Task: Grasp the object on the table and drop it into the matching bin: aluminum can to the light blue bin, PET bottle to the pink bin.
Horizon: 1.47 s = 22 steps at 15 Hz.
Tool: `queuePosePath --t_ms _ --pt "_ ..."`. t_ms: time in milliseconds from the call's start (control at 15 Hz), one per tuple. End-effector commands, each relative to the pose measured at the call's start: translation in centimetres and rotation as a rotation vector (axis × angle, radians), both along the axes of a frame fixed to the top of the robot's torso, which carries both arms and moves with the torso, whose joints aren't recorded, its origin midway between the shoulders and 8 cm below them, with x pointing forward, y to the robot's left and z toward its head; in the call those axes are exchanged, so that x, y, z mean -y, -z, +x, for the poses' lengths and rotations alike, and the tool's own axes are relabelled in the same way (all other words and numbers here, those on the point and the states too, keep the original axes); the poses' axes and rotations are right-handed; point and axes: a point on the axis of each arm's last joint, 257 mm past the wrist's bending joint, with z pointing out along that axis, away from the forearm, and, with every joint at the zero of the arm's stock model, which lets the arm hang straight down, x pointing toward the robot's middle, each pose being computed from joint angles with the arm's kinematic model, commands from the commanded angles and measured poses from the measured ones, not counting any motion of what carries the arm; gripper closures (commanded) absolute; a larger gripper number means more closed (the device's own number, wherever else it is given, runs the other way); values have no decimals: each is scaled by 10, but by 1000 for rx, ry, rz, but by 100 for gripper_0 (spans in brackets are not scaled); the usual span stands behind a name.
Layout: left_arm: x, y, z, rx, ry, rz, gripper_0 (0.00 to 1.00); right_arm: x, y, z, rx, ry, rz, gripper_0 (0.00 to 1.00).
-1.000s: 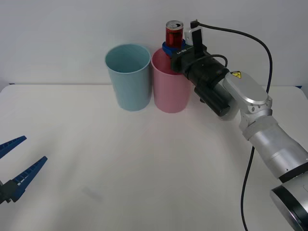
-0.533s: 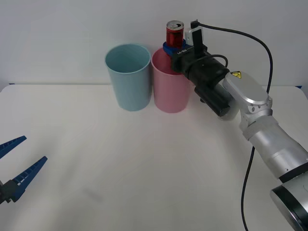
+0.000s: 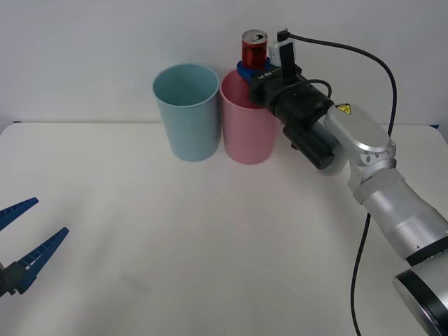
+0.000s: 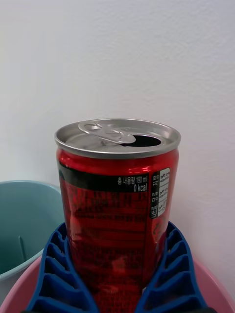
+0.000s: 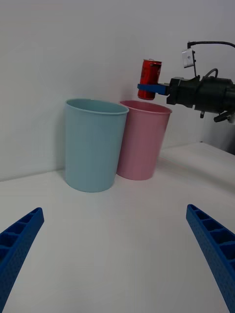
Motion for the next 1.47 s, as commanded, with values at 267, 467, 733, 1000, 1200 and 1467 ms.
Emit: queuePosePath --t_ms 267,467,733,1000,1200,1467 --pt "0 0 0 0 0 0 0 -37 -12 -9 14 -50 20 100" --pt "0 0 0 0 0 0 0 -68 -16 -19 19 -94 22 100" --pt "0 0 0 0 0 0 0 -122 -21 -32 17 -159 25 100" --pt "0 0 0 0 0 0 0 -158 -20 -22 -15 -160 -10 100" --pt "0 0 0 0 0 0 0 -169 -17 -10 -40 -108 -37 100" --pt "0 0 0 0 0 0 0 -157 -16 4 -44 -22 -59 100"
